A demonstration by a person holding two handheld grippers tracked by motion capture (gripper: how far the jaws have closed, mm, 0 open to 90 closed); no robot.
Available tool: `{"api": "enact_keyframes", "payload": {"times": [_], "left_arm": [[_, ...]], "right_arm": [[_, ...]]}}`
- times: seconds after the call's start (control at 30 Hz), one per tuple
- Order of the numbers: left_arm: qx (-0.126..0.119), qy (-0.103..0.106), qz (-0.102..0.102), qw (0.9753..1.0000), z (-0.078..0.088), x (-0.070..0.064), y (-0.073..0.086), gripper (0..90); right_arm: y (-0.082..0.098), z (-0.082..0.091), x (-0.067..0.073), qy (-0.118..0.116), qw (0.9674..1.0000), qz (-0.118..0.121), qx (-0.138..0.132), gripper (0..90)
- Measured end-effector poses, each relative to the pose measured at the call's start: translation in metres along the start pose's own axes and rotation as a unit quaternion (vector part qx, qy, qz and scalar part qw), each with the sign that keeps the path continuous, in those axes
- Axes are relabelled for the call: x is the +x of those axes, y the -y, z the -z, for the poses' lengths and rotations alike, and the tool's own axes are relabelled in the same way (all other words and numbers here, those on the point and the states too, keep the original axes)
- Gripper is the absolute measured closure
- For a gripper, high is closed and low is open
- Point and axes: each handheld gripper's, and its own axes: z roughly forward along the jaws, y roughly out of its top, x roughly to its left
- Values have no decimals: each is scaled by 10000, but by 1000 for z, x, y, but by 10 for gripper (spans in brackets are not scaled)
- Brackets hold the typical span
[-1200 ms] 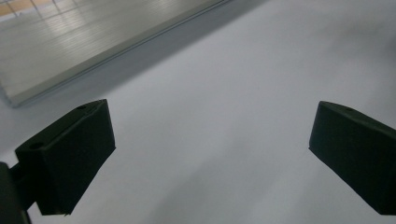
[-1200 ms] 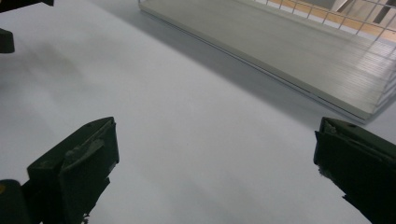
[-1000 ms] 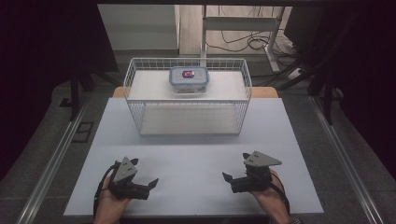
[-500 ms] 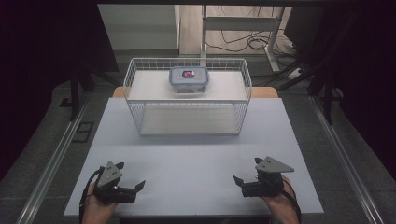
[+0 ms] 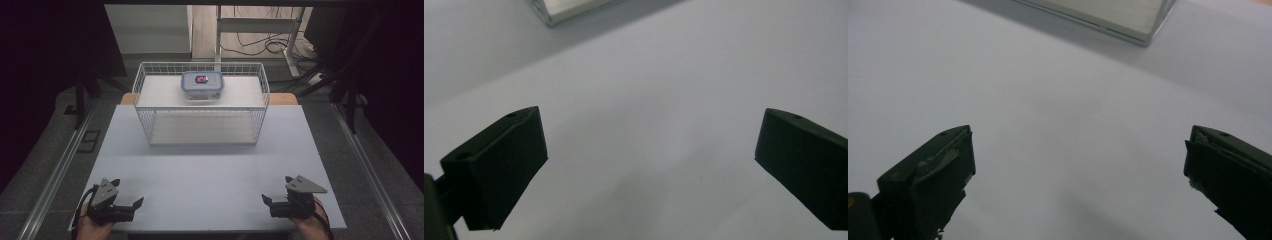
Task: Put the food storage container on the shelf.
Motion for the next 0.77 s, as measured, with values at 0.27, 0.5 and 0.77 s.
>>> {"api": "enact_keyframes", "payload": {"times": [0.27,0.5,0.77], "left_arm": [[267,-188,-120,9994,-2,3,11,0],[322,-198,-124,9992,-3,3,12,2],[433,-185,-195,9987,-5,2,11,8]], "right_arm": [[19,5,-8,153,9995,-119,246,0],[29,3,-11,119,9984,-154,534,0],[33,-3,-11,68,9965,-107,832,0]]}}
